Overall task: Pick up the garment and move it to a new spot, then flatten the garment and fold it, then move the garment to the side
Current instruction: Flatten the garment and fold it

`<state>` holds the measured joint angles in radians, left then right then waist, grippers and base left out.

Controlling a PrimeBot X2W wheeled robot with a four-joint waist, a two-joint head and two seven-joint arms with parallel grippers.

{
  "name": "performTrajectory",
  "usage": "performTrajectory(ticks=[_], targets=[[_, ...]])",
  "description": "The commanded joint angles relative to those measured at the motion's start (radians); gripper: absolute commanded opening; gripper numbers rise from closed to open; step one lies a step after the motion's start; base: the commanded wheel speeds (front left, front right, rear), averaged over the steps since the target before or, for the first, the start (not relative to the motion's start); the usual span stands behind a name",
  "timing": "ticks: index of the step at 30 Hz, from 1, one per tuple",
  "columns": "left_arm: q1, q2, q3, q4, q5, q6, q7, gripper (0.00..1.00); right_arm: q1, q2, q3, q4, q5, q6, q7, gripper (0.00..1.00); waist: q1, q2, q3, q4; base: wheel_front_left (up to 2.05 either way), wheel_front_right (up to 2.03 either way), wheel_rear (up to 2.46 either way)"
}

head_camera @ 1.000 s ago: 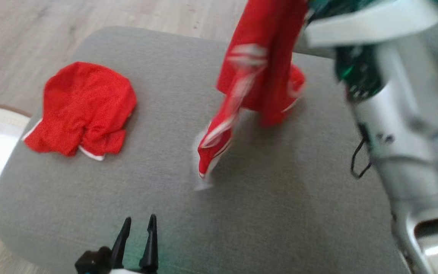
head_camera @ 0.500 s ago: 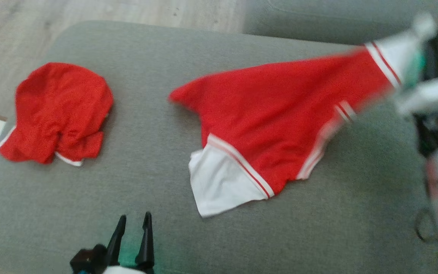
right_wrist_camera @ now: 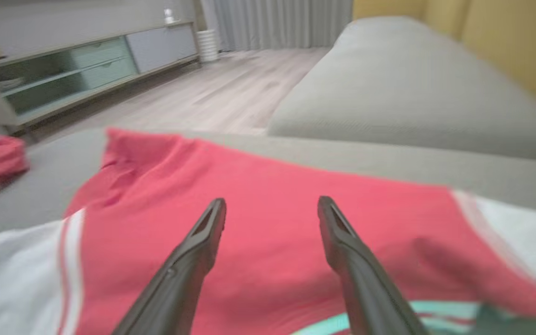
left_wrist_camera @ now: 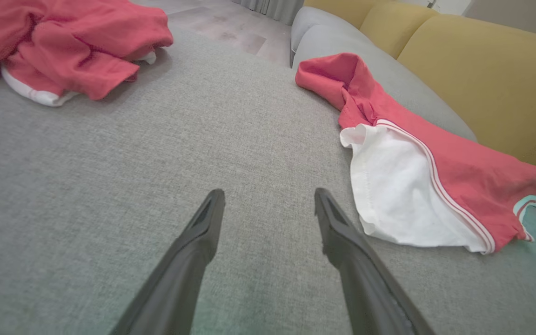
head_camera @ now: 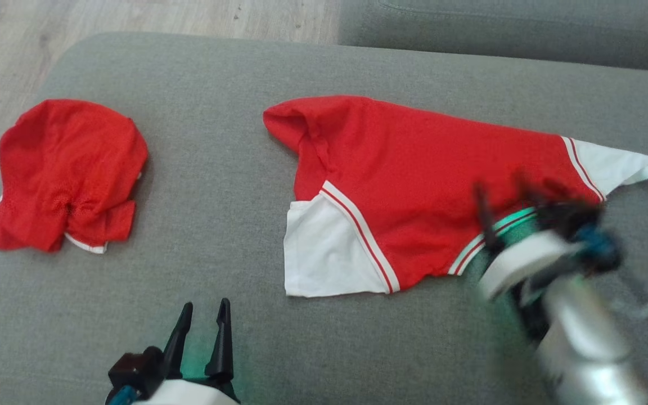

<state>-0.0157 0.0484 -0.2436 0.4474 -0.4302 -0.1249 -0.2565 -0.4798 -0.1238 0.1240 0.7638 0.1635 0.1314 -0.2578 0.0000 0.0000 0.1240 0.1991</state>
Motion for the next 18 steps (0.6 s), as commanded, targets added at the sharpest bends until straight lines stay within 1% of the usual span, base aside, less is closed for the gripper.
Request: performTrajectory(ticks=[1, 5, 8, 9, 10, 13, 16, 17, 18], targets=[[-0.008, 0.002, 0.028, -0.018, 0.006, -0.006, -0.005, 1.00, 0.044, 0.016, 0.112, -0.041, 0.044, -0.001, -0.004, 1.00, 0.0000, 0.0000, -0.009, 0.007, 0.00, 0.00, 0.00], [0.003, 0.002, 0.034, -0.019, 0.005, -0.006, -0.005, 1.00, 0.145, 0.014, 0.281, -0.044, 0.130, -0.001, -0.004, 1.00, 0.0000, 0.0000, -0.017, 0.013, 0.00, 0.00, 0.00], [0.011, 0.002, 0.038, -0.020, 0.006, -0.006, -0.005, 1.00, 0.185, -0.011, 0.373, -0.030, 0.149, -0.001, -0.004, 1.00, 0.0000, 0.0000, -0.019, 0.010, 0.00, 0.00, 0.00], [0.011, 0.002, 0.038, -0.020, 0.006, -0.006, -0.005, 1.00, 0.185, -0.011, 0.373, -0.030, 0.149, -0.001, -0.004, 1.00, 0.0000, 0.0000, -0.019, 0.010, 0.00, 0.00, 0.00], [0.014, 0.002, 0.044, -0.020, 0.005, -0.006, -0.005, 1.00, 0.195, -0.026, 0.399, -0.013, 0.149, -0.001, -0.004, 1.00, 0.0000, 0.0000, -0.020, 0.007, 0.00, 0.00, 0.00], [0.016, 0.002, 0.047, -0.020, 0.004, -0.006, -0.005, 1.00, 0.192, -0.030, 0.404, 0.005, 0.139, -0.001, -0.004, 1.00, 0.0000, 0.0000, -0.020, 0.004, 0.00, 0.00, 0.00], [0.015, 0.002, 0.045, -0.021, 0.002, -0.006, -0.005, 1.00, 0.177, -0.023, 0.380, 0.030, 0.113, -0.001, -0.004, 1.00, 0.0000, 0.0000, -0.017, 0.002, 0.00, 0.00, 0.00], [0.013, 0.002, 0.043, -0.022, 0.001, -0.006, -0.005, 1.00, 0.172, -0.019, 0.373, 0.043, 0.101, -0.001, -0.004, 0.96, 0.0000, 0.0000, -0.015, 0.004, 0.00, 0.00, 0.00], [0.007, 0.002, 0.041, -0.023, 0.000, -0.006, -0.005, 1.00, 0.158, -0.010, 0.365, 0.075, 0.077, -0.001, -0.004, 0.40, 0.0000, 0.0000, -0.010, 0.007, 0.00, 0.00, 0.00]])
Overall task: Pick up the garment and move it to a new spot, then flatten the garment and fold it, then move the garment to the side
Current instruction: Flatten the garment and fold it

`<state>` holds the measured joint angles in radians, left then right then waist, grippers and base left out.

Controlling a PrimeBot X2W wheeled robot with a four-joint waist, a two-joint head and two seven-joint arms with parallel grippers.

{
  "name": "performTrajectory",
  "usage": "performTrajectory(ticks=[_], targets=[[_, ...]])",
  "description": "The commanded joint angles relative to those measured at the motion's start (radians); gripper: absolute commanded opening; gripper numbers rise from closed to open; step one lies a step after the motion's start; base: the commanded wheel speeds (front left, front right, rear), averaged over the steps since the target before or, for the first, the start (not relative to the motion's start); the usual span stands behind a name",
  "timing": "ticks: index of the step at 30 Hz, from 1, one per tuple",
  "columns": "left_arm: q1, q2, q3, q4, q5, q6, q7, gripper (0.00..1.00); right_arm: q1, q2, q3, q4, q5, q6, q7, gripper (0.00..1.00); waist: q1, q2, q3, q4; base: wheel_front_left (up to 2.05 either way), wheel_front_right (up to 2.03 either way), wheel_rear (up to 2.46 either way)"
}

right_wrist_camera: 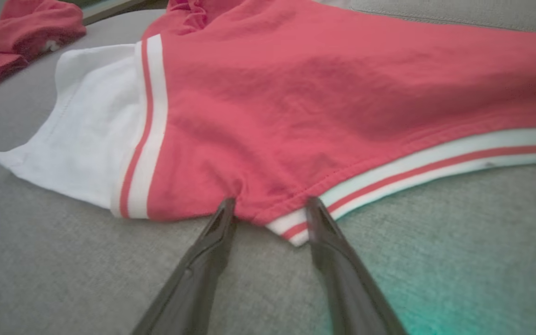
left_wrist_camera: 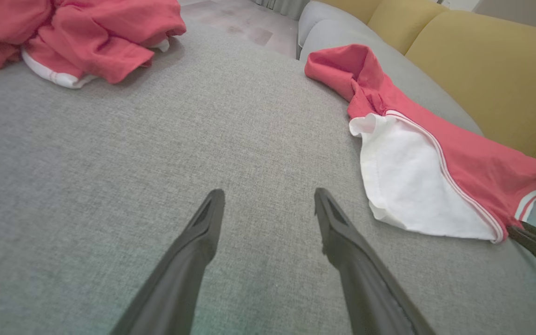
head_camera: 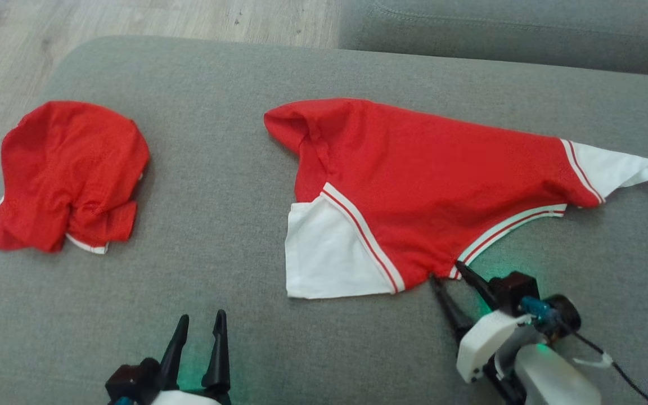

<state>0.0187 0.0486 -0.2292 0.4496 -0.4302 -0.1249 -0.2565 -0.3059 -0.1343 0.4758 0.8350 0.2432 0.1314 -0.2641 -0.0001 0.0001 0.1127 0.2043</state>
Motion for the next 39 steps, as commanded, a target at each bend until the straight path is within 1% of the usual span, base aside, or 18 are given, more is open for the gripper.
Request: performTrajectory(ticks=[1, 2, 4, 7, 12, 17, 20, 23, 24, 25, 26, 34, 35, 39], targets=[[-0.030, 0.002, 0.026, -0.025, 0.000, -0.006, -0.005, 1.00, -0.024, 0.004, 0.009, 0.018, -0.017, -0.001, 0.002, 0.05, 0.0001, -0.0001, 0.003, 0.002, 0.00, 0.00, 0.00], [-0.032, 0.002, 0.027, -0.025, 0.000, -0.006, -0.005, 1.00, -0.032, 0.004, 0.004, 0.032, -0.030, -0.001, 0.002, 0.00, 0.0001, -0.0001, 0.005, 0.003, 0.00, 0.00, 0.00], [-0.035, 0.002, 0.031, -0.025, 0.001, -0.006, -0.005, 1.00, -0.045, 0.003, -0.019, 0.034, -0.041, -0.001, 0.002, 0.00, 0.0001, -0.0001, 0.006, 0.002, 0.00, 0.00, 0.00], [-0.033, 0.002, 0.048, -0.026, 0.002, -0.006, -0.005, 1.00, -0.051, -0.027, -0.074, 0.028, -0.055, -0.001, 0.002, 0.00, 0.0001, -0.0001, 0.001, -0.008, 0.00, 0.00, 0.00], [-0.028, 0.002, 0.071, -0.032, 0.001, -0.006, -0.005, 1.00, -0.029, -0.114, -0.169, -0.029, -0.058, -0.001, 0.002, 0.00, 0.0001, -0.0001, -0.015, -0.040, 0.00, 0.00, 0.00], [-0.032, 0.002, 0.072, -0.042, -0.008, -0.006, -0.005, 1.00, 0.002, -0.220, -0.254, -0.084, -0.065, -0.001, 0.002, 0.00, 0.0001, -0.0001, -0.026, -0.078, 0.00, 0.00, 0.00], [-0.041, 0.002, 0.068, -0.043, -0.006, -0.006, -0.005, 1.00, 0.013, -0.267, -0.300, -0.077, -0.072, -0.001, 0.002, 0.00, 0.0001, -0.0001, -0.027, -0.100, 0.00, 0.00, 0.00], [-0.055, 0.002, 0.062, -0.041, -0.007, -0.006, -0.005, 1.00, 0.007, -0.295, -0.366, -0.050, -0.088, -0.001, 0.003, 0.00, 0.0001, -0.0001, -0.022, -0.117, 0.00, 0.00, 0.00], [-0.061, 0.002, 0.060, -0.041, -0.007, -0.006, -0.005, 1.00, 0.000, -0.294, -0.396, -0.040, -0.091, -0.001, 0.004, 0.00, 0.0001, -0.0001, -0.019, -0.123, 0.00, 0.00, 0.00], [-0.068, 0.002, 0.057, -0.041, -0.006, -0.006, -0.005, 1.00, -0.008, -0.283, -0.417, -0.043, -0.090, -0.001, 0.003, 0.82, 0.0001, -0.0001, -0.016, -0.128, 0.00, 0.00, 0.00], [-0.075, 0.002, 0.056, -0.040, -0.007, -0.006, -0.005, 1.00, -0.016, -0.266, -0.422, -0.060, -0.083, -0.001, 0.003, 1.00, 0.0001, -0.0001, -0.014, -0.132, 0.00, 0.00, 0.00], [-0.158, 0.002, 0.026, -0.050, -0.015, -0.006, -0.005, 1.00, -0.010, -0.140, -0.402, -0.334, 0.007, -0.001, 0.003, 1.00, 0.0001, -0.0001, 0.032, -0.162, 0.00, 0.00, 0.00], [-0.158, 0.002, 0.026, -0.050, -0.015, -0.006, -0.005, 1.00, -0.010, -0.140, -0.402, -0.334, 0.007, -0.001, 0.003, 1.00, 0.0001, -0.0001, 0.032, -0.162, 0.00, 0.00, 0.00], [-0.230, 0.002, 0.000, -0.047, -0.038, -0.006, -0.005, 1.00, 0.007, -0.087, -0.349, -0.404, 0.022, -0.001, 0.003, 1.00, 0.0001, -0.0001, 0.069, -0.172, 0.00, 0.00, 0.00]])
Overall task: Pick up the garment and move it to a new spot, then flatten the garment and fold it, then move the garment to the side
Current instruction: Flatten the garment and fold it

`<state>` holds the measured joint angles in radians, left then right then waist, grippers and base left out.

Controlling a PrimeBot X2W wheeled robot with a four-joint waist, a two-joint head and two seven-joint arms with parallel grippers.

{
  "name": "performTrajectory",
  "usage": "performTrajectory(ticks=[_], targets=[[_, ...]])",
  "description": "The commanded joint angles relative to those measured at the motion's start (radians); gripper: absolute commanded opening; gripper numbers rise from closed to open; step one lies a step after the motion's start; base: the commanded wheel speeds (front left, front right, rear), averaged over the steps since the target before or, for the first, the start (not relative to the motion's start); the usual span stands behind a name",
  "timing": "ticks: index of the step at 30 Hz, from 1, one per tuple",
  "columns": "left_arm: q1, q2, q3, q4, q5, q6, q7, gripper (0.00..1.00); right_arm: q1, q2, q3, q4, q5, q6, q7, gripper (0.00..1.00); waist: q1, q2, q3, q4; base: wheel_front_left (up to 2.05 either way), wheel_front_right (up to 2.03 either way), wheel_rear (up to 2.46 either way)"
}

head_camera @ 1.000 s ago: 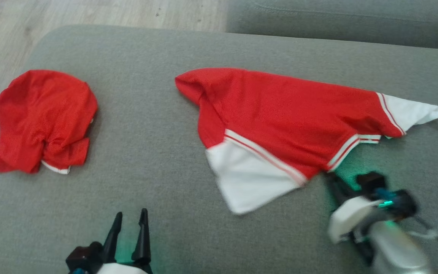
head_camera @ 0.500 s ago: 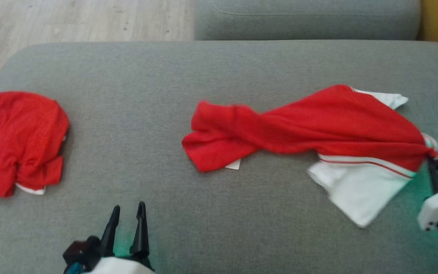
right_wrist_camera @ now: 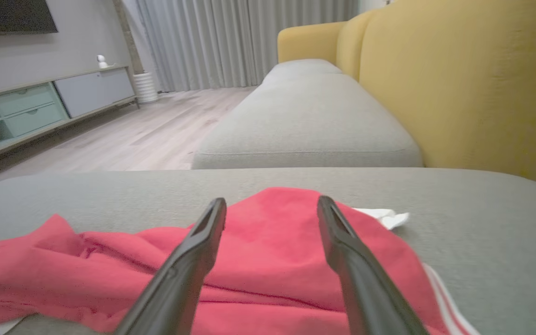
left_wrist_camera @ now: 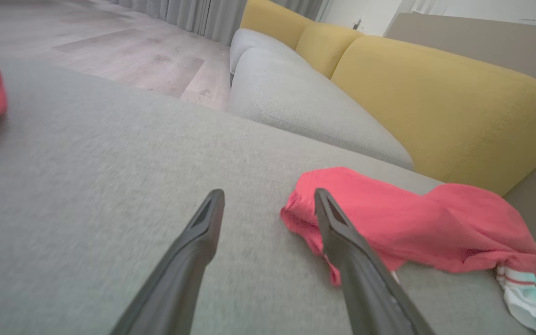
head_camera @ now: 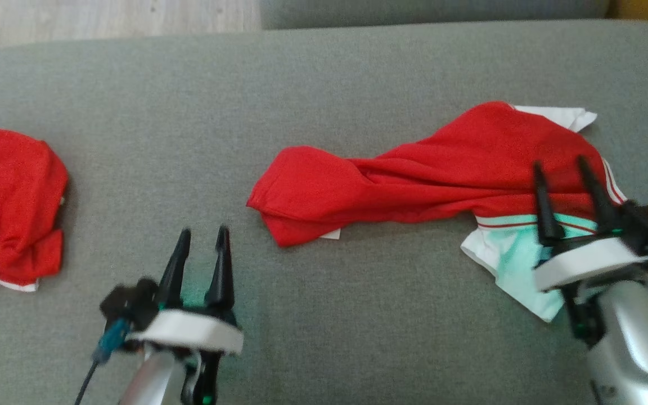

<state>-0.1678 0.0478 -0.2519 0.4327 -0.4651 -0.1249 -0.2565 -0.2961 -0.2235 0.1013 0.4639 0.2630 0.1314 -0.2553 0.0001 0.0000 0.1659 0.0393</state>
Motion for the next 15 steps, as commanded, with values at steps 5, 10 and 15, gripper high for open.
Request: performTrajectory(ticks=[5, 10, 15], targets=[[-0.152, 0.002, -0.038, 0.033, -0.061, -0.006, -0.005, 1.00, -0.007, 0.046, 0.101, -0.053, 0.011, -0.001, -0.006, 1.00, -0.0001, 0.0000, 0.063, -0.027, 0.00, 0.00, 0.00], [-0.252, 0.002, -0.126, 0.159, -0.165, -0.006, -0.005, 1.00, -0.019, 0.062, 0.138, -0.048, 0.017, -0.001, -0.006, 1.00, -0.0001, 0.0000, 0.098, -0.051, 0.00, 0.00, 0.00], [-0.309, 0.002, -0.166, 0.250, -0.227, -0.006, -0.005, 1.00, -0.028, 0.068, 0.145, -0.049, 0.017, -0.001, -0.006, 1.00, -0.0001, 0.0000, 0.119, -0.070, 0.00, 0.00, 0.00]])
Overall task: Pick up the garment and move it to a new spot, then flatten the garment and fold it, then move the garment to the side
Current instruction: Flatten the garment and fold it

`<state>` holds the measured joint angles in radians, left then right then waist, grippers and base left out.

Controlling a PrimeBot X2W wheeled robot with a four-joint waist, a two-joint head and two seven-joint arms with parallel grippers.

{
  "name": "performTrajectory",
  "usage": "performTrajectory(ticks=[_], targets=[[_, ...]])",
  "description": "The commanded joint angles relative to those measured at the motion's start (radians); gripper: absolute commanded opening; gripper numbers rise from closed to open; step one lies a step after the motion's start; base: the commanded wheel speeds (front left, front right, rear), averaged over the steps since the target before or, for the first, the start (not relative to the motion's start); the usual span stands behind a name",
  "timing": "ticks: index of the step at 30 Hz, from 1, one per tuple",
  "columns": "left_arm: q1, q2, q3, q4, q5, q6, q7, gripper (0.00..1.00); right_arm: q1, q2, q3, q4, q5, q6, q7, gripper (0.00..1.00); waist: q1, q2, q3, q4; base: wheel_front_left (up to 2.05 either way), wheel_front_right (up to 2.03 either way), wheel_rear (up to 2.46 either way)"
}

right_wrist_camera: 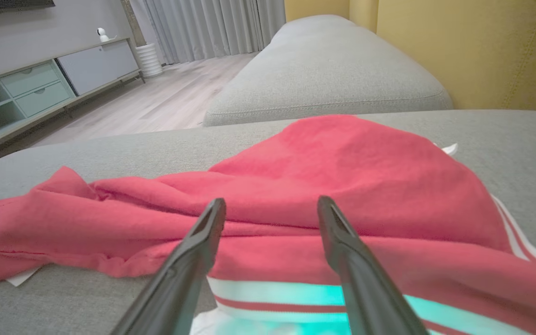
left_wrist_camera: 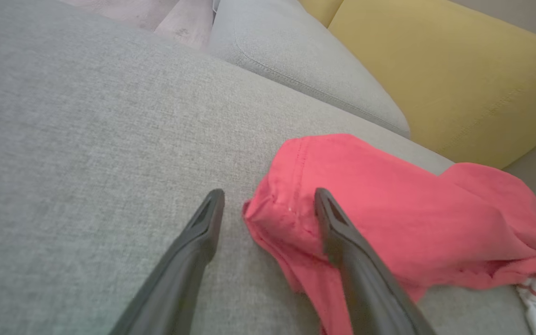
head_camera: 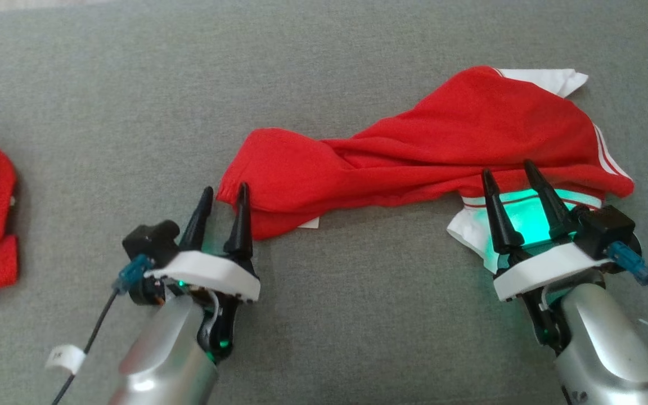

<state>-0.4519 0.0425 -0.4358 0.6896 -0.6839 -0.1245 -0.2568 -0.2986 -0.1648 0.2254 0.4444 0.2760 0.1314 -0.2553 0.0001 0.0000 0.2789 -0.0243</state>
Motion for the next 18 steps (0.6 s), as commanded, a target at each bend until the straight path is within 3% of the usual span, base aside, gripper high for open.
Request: performTrajectory(ticks=[1, 3, 4, 5, 6, 11, 18], targets=[[-0.032, 0.008, 0.015, 0.004, -0.012, -0.006, -0.005, 1.00, -0.027, 0.011, 0.020, -0.031, 0.004, -0.001, -0.006, 1.00, -0.0001, 0.0000, 0.010, -0.009, 0.00, 0.00, 0.00], [-0.042, 0.008, 0.016, 0.008, -0.021, -0.006, -0.005, 1.00, -0.029, 0.012, 0.018, -0.034, 0.004, -0.001, -0.006, 1.00, -0.0001, 0.0000, 0.014, -0.012, 0.00, 0.00, 0.00], [-0.044, 0.008, 0.011, 0.008, -0.024, -0.006, -0.005, 0.92, -0.030, 0.012, 0.018, -0.035, 0.004, -0.001, -0.006, 1.00, -0.0001, 0.0000, 0.016, -0.013, 0.00, 0.00, 0.00], [-0.046, 0.008, 0.009, 0.007, -0.022, -0.006, -0.005, 0.34, -0.030, 0.012, 0.017, -0.036, 0.005, -0.001, -0.006, 1.00, -0.0001, 0.0000, 0.017, -0.013, 0.00, 0.00, 0.00], [-0.046, 0.008, 0.009, 0.006, -0.021, -0.006, -0.005, 0.00, -0.030, 0.013, 0.018, -0.035, 0.006, -0.001, -0.006, 1.00, -0.0001, 0.0000, 0.015, -0.013, 0.00, 0.00, 0.00], [-0.019, 0.008, 0.038, -0.019, -0.004, -0.006, -0.005, 0.00, -0.015, 0.016, 0.008, -0.022, 0.011, -0.001, -0.006, 1.00, -0.0001, 0.0000, -0.019, 0.002, 0.00, 0.00, 0.00], [0.111, 0.009, 0.270, -0.193, 0.129, -0.006, -0.005, 0.00, 0.042, 0.040, 0.001, 0.005, 0.018, -0.001, -0.006, 1.00, -0.0001, 0.0000, -0.119, 0.036, 0.00, 0.00, 0.00]])
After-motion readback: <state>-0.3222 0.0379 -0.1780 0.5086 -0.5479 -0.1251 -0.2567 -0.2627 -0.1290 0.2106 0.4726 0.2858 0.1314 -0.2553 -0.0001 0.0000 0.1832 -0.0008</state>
